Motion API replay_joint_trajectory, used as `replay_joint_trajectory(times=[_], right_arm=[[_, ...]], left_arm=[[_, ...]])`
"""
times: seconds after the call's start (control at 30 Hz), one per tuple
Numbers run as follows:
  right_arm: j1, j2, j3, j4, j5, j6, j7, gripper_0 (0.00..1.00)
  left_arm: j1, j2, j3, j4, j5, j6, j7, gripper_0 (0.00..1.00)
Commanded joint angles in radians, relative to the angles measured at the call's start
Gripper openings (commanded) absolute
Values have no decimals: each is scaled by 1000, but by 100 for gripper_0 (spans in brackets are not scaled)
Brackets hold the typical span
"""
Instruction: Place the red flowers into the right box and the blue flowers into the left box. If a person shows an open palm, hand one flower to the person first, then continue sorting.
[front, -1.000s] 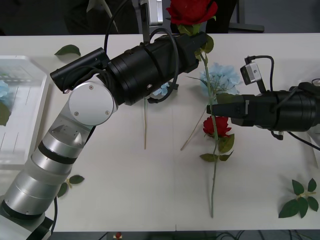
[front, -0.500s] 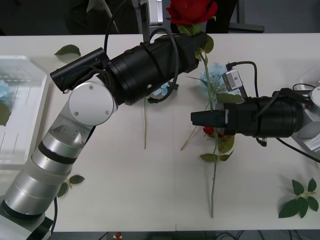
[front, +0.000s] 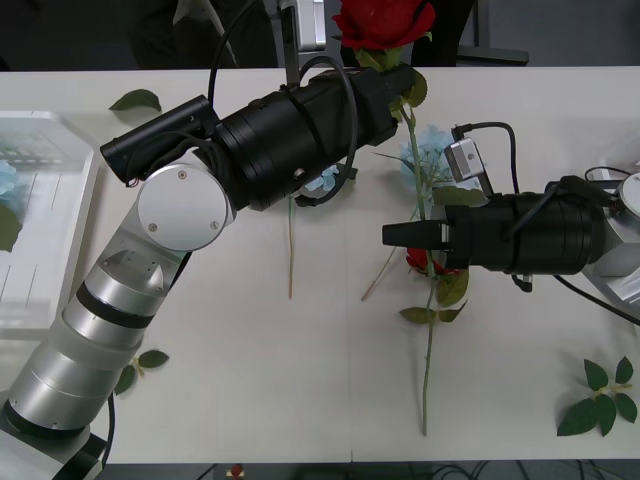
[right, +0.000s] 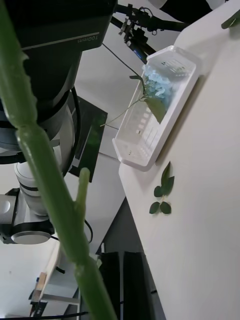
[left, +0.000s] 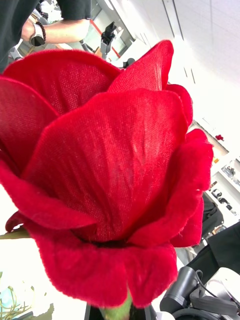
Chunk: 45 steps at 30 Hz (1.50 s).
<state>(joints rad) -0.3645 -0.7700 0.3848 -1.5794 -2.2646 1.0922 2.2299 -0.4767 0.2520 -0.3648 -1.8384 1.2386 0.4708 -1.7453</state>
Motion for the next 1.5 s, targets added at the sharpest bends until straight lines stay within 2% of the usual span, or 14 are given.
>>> replay_joint_trajectory(times=[0.03,0.13,0.17,0.23,0.3,0.33,0.47,0.57,0.67,0.73,1.0,1.17,1.27,1.5], right_arm=[[-13,21,-14,-37,5,5,-21,0],[-14,21,-14,-36,5,3,-21,0],[-14,20,-12,-37,7,5,-23,0],[-14,21,-14,-37,5,5,-23,0],[-14,21,-14,-37,5,5,-23,0],[-14,21,-14,-36,5,5,-21,0],[-14,20,-14,-37,7,2,-23,0],[-14,20,-14,-37,7,2,-23,0],[-14,18,-17,-37,7,2,-23,0],[-14,15,-18,-37,7,0,-23,0],[-13,-37,-73,-37,109,-8,-41,0],[-14,-140,-124,-36,220,-32,-92,0],[-14,-199,-161,-28,286,-43,-122,0],[-14,-338,-234,71,413,-46,-154,0]], left_arm=[[-23,-20,-3,-21,9,-11,21,0],[-23,-20,-5,-21,10,-9,23,0],[-23,-20,-5,-21,10,-9,23,5],[-23,-19,-3,-21,10,-9,23,71],[-23,-19,-3,-21,18,-11,23,93],[-23,-16,-3,-21,18,-11,23,100],[-22,3,-3,-21,44,-8,21,100],[-11,36,17,-38,84,54,18,100],[9,76,93,-65,140,201,24,100],[13,101,185,-68,176,374,24,100],[27,168,425,-67,176,743,95,100],[26,196,578,-65,10,991,171,100],[26,194,612,-65,-154,1072,181,100],[26,148,529,-55,-616,1051,248,100]])
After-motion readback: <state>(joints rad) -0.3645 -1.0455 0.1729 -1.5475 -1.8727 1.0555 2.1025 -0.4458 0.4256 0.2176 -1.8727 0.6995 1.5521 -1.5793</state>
